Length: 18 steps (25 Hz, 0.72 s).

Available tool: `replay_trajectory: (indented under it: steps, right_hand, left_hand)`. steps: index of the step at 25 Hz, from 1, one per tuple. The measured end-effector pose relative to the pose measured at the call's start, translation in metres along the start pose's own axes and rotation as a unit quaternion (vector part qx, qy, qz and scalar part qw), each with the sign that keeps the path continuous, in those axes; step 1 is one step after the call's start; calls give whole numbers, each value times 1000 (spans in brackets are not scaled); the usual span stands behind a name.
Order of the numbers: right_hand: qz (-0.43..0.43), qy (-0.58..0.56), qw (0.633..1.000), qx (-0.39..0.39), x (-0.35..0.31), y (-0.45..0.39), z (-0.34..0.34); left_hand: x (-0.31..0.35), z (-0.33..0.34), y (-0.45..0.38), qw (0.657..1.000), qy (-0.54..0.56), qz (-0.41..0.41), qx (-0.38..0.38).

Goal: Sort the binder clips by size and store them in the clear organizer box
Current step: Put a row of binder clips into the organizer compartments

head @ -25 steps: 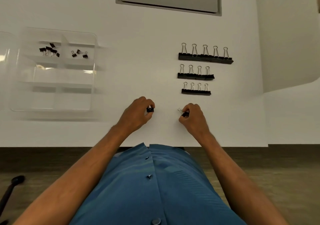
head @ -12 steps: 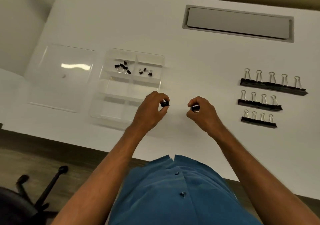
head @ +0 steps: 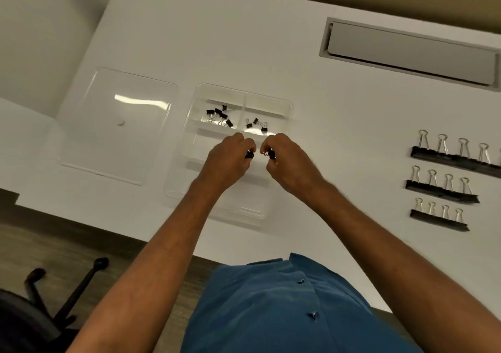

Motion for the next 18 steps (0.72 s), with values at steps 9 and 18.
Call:
replay_trajectory:
  steps: [9,18]
  right_hand:
    - [-16,141,988,-55,4,-27,31]
    - [-41,184,979,-81,2,-32,37]
  left_hand:
    - [-7,16,14,995,-11,-3,102]
    - [-12,40,30,994,40,-34,98]
Point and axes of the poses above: each hand's wrist, its own y-axis away from the middle knuckle, its own z-axis out of the palm, x = y × z, the point moved 2 cm from there along -y, towards the middle knuckle, and after that the axes turned 10 degrees about -x, right-handed, at the moved point
